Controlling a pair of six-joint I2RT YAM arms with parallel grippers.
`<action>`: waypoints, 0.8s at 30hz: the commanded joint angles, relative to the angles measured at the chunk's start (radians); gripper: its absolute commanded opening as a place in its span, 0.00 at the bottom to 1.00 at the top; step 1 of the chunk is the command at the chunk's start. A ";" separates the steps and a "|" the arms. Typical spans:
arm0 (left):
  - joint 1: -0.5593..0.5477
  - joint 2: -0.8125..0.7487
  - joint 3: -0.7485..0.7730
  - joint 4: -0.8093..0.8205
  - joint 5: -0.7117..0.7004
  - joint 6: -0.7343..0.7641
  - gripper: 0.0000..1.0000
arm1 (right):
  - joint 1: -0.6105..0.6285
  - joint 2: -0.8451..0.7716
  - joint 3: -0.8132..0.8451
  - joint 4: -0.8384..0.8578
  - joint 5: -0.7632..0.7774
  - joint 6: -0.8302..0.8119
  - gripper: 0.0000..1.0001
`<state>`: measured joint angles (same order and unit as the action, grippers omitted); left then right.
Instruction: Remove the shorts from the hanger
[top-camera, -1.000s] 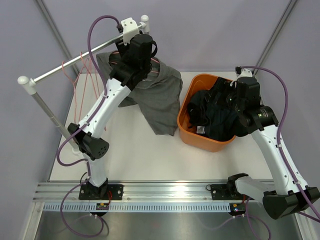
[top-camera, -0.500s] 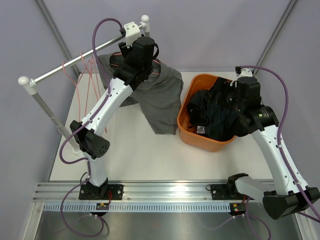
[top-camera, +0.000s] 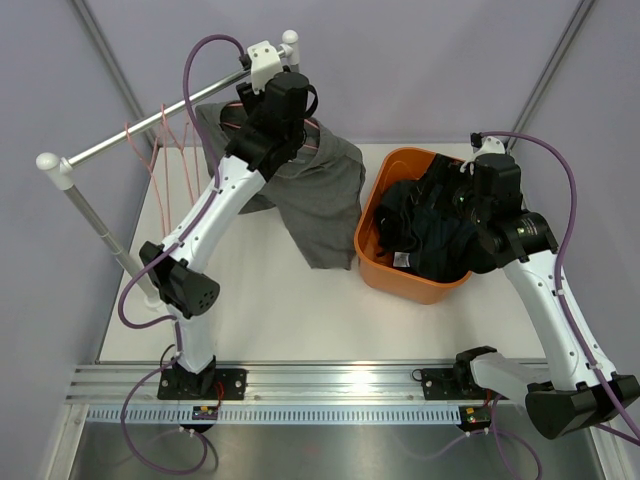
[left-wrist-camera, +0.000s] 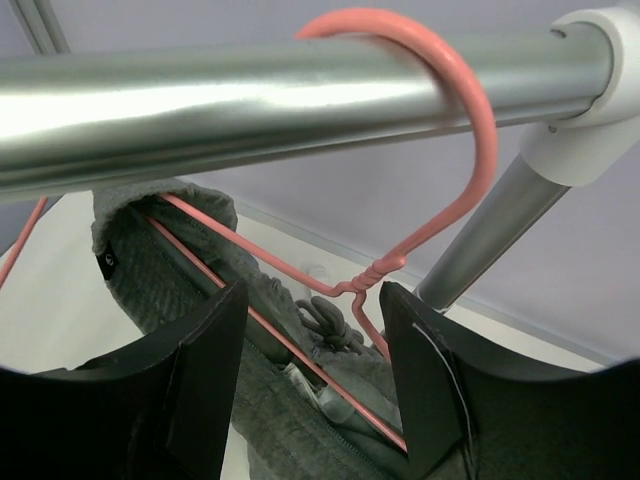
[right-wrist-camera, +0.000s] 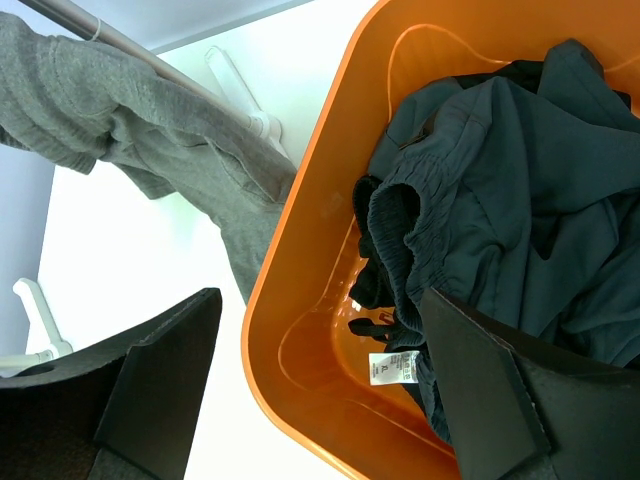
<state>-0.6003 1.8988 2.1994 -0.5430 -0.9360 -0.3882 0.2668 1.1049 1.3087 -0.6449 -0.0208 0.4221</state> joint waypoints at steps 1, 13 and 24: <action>0.002 0.006 0.077 0.057 -0.030 0.018 0.60 | 0.002 -0.005 0.032 0.013 -0.027 -0.008 0.90; 0.034 0.055 0.086 0.032 -0.014 -0.001 0.60 | 0.002 0.023 0.047 0.019 -0.050 -0.006 0.90; 0.037 0.063 0.072 0.058 0.008 0.005 0.53 | 0.002 0.032 0.054 0.017 -0.047 -0.013 0.90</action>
<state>-0.5674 1.9614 2.2623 -0.5426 -0.9318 -0.3706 0.2665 1.1332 1.3212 -0.6445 -0.0475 0.4221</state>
